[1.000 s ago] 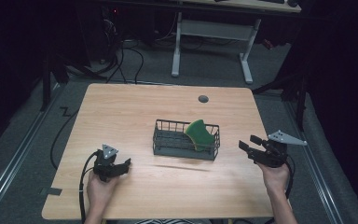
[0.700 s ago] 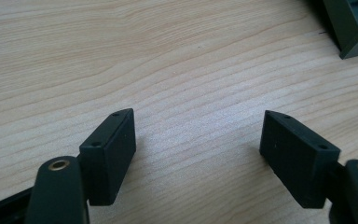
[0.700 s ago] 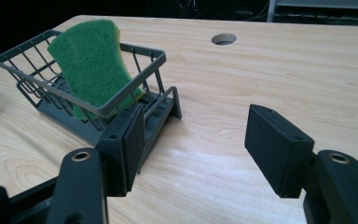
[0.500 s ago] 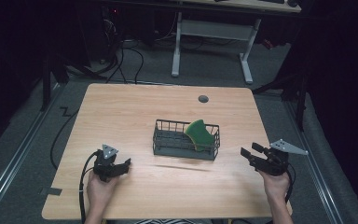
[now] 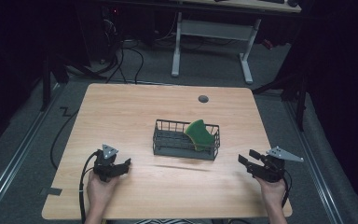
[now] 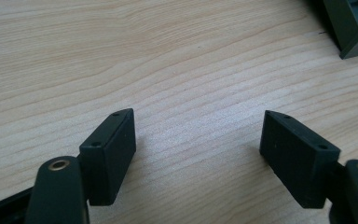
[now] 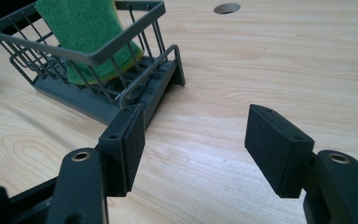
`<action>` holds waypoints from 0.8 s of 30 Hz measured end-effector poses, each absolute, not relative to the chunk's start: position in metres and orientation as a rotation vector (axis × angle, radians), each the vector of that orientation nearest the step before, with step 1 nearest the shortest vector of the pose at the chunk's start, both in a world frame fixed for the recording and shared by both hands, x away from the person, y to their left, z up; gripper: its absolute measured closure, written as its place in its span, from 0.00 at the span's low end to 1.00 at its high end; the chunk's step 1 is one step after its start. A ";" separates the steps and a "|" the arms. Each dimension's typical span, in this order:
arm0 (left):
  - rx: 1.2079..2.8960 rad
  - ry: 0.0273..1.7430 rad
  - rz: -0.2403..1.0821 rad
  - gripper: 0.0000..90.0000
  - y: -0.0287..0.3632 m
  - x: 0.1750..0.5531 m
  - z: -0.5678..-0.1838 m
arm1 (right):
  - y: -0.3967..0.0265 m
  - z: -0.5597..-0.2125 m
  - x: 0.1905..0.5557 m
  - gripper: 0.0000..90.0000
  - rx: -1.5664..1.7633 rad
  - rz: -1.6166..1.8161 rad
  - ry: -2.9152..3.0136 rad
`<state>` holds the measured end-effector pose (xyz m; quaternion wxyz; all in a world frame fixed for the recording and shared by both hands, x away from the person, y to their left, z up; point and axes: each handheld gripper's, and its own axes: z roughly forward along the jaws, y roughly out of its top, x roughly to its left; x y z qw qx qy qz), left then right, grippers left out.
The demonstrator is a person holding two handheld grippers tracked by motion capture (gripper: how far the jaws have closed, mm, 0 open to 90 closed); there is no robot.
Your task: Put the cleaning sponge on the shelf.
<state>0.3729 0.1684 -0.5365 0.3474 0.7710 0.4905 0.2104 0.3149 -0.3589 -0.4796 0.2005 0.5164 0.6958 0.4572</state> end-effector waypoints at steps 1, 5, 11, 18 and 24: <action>1.999 1.273 0.546 0.30 0.168 0.373 -0.537 | -0.358 -0.481 0.315 0.43 1.444 1.275 1.946; 2.000 1.272 0.546 0.30 0.168 0.373 -0.537 | -0.354 -0.489 0.315 0.42 1.450 1.261 1.953; 2.000 1.272 0.546 0.30 0.168 0.373 -0.537 | -0.348 -0.500 0.316 0.42 1.457 1.239 1.968; 2.000 1.272 0.546 0.30 0.168 0.373 -0.537 | -0.344 -0.511 0.318 0.42 1.472 1.199 1.978; 2.000 1.272 0.546 0.30 0.168 0.373 -0.537 | -0.342 -0.517 0.319 0.42 1.473 1.165 1.983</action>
